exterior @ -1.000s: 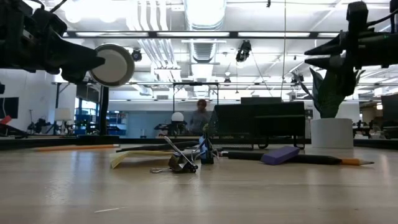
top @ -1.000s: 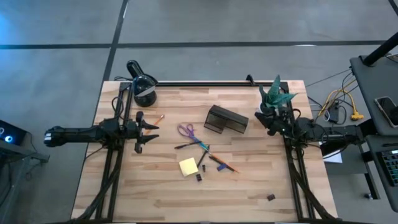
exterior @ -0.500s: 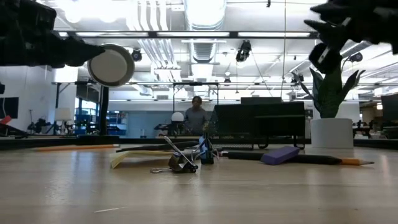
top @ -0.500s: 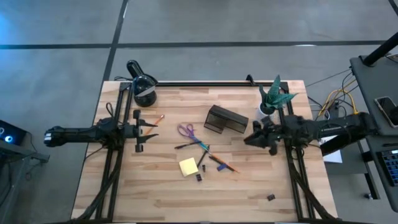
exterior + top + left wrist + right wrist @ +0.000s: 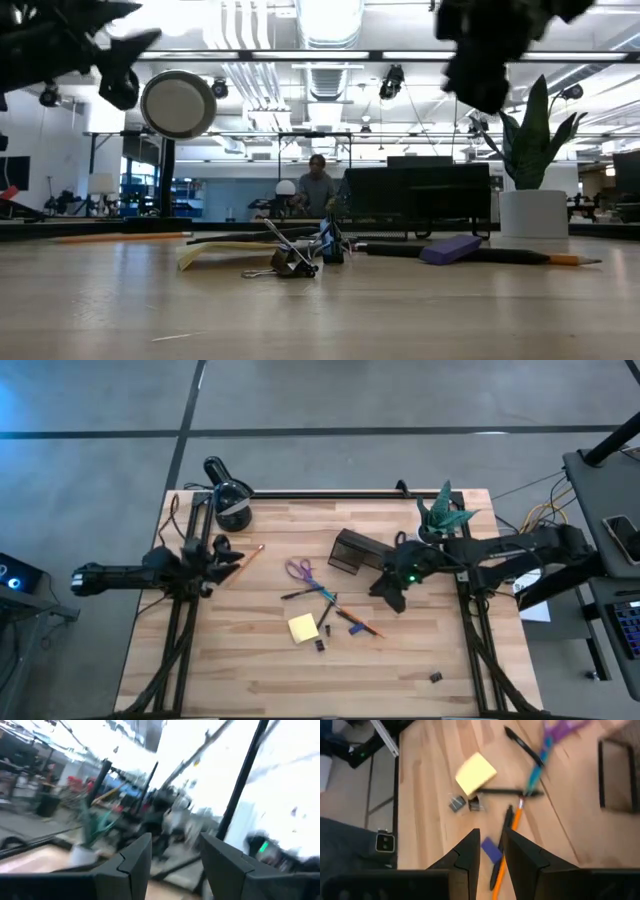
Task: Pick and place office supplies into organizer
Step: Prepare the black desk organizer
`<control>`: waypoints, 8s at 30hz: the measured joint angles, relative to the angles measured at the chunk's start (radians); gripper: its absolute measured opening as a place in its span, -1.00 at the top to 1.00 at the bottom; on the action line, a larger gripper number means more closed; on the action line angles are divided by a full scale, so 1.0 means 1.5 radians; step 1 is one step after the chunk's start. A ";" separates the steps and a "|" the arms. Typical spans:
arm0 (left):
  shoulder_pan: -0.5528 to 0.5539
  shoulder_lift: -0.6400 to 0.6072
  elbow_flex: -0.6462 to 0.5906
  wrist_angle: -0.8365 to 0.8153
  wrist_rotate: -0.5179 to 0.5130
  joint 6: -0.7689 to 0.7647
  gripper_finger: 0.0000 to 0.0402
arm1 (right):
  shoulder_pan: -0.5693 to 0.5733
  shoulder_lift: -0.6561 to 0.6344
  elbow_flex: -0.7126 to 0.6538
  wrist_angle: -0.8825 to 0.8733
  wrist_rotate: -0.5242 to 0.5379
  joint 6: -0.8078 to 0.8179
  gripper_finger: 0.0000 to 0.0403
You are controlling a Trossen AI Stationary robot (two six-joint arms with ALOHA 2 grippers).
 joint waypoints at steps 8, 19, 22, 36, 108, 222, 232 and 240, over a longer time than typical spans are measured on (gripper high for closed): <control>0.000 0.000 0.000 0.081 0.000 -0.091 0.25 | -0.005 0.062 0.168 -0.303 0.041 -0.146 0.61; 0.000 0.001 0.000 0.100 -0.004 -0.260 0.25 | -0.005 0.067 0.217 -0.309 0.113 -0.027 0.61; 0.000 0.001 0.000 0.101 -0.009 -0.270 0.25 | -0.005 0.069 0.232 -0.303 0.180 -0.029 0.61; 0.000 0.005 0.002 0.103 -0.035 -0.274 0.25 | 0.006 0.111 0.188 -0.304 0.175 0.194 0.61; 0.000 0.348 0.005 0.085 -0.051 -0.182 0.25 | 0.203 0.518 0.182 -0.511 0.444 1.072 -0.03; 0.000 0.462 0.005 0.108 -0.084 -0.210 0.25 | 0.033 0.474 0.277 0.009 0.761 -0.638 -0.03; 0.000 0.492 0.004 0.107 -0.079 -0.163 0.25 | -0.007 0.488 0.270 0.011 0.774 -0.594 -0.03; -0.001 0.506 0.003 0.108 -0.068 -0.162 0.25 | -0.035 0.559 0.299 0.015 0.804 -0.627 -0.03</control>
